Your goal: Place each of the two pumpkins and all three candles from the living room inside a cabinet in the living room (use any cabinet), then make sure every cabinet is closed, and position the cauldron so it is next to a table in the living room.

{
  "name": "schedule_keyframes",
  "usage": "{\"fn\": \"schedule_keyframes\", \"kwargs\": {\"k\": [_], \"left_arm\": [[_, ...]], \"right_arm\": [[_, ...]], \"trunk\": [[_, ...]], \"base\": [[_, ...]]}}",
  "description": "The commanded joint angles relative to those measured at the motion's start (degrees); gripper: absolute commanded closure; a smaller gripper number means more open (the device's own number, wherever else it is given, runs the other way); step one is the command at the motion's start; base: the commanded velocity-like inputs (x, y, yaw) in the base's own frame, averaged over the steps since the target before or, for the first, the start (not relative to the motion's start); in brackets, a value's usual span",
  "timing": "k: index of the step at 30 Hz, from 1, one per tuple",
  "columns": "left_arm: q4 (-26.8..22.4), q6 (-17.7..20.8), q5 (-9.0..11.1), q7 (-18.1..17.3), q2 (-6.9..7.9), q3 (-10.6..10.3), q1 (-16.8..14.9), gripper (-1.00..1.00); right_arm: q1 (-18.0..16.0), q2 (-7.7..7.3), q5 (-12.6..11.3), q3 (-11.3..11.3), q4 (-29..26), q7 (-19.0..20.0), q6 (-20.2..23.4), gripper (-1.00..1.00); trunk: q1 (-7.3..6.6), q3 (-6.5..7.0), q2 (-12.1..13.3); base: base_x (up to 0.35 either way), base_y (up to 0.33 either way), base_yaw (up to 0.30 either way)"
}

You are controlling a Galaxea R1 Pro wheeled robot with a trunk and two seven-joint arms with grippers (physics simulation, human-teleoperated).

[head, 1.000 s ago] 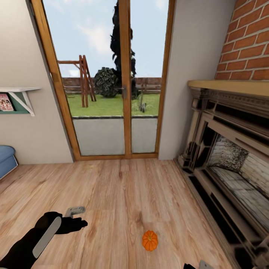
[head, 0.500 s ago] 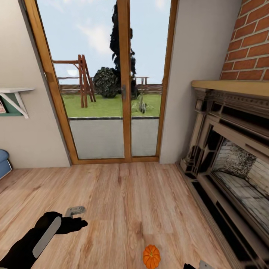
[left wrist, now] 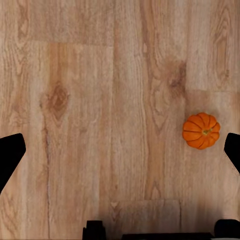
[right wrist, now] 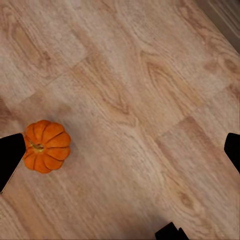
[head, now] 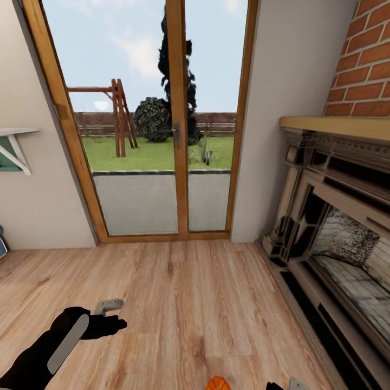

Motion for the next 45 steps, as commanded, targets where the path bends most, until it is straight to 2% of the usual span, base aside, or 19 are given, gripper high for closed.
{"fn": "schedule_keyframes", "kwargs": {"k": [1, 7, 18, 28, 30, 34, 38, 44, 45], "left_arm": [[-0.1, 0.1, 0.6, 0.6, 0.06, -0.2, 0.0, -1.0], [-0.1, 0.1, 0.6, 0.6, 0.06, -0.1, 0.0, -1.0], [-0.9, 0.2, 1.2, 0.2, 0.35, 0.0, 0.0, -1.0], [-3.1, 0.5, 2.3, -0.6, 0.58, 0.2, 0.0, -1.0], [-4.5, 1.0, 3.7, -3.5, 0.92, 0.3, 0.0, -1.0], [-5.2, 2.3, 4.7, -7.5, 1.87, 0.5, 0.1, -1.0], [-5.4, 3.4, 5.0, -10.6, 2.41, 0.7, 0.1, -1.0], [-5.4, 3.8, 5.1, -11.5, 2.44, 0.6, 0.1, -1.0], [-5.4, 3.9, 6.0, -11.6, 2.45, 0.6, 0.2, -1.0]], "right_arm": [[0.0, -0.04, -0.5, 0.5, -0.2, -0.3, -0.1, -1.0], [0.0, -0.04, -0.5, 0.5, -0.2, -0.3, -0.1, -1.0], [0.0, -0.04, -0.5, 0.5, -0.2, -0.3, -0.1, -1.0], [0.0, -0.04, -0.6, 0.5, -0.2, 0.4, -0.2, -1.0], [0.0, -0.04, -0.6, 0.4, -0.2, 4.4, -0.2, -1.0], [0.0, -0.04, -0.7, 0.1, -0.1, 11.0, -0.1, -1.0], [0.0, -0.04, -0.8, 0.0, -0.1, 12.7, -0.1, -1.0], [0.0, -0.04, -0.8, -0.2, -0.1, 13.0, -0.2, -1.0], [0.0, -0.04, -0.8, -0.2, -0.1, 13.0, -0.2, -1.0]], "trunk": [[0.03, -0.06, 0.0], [0.03, -0.06, 0.0], [0.03, -0.06, 0.0], [2.22, -1.86, -4.0], [2.66, -2.22, -4.8], [3.54, -2.93, -6.4], [4.42, -3.65, -8.1], [5.74, -4.73, -10.5], [5.96, -4.91, -10.9]], "base": [[0.274, -0.02, 0.0], [0.224, 0.005, 0.0], [0.018, 0.017, 0.0], [0.0, 0.0, 0.0], [0.0, 0.0, 0.0], [0.0, 0.0, 0.0], [0.0, 0.0, 0.0], [0.0, 0.0, 0.0], [0.0, 0.0, 0.0]]}}
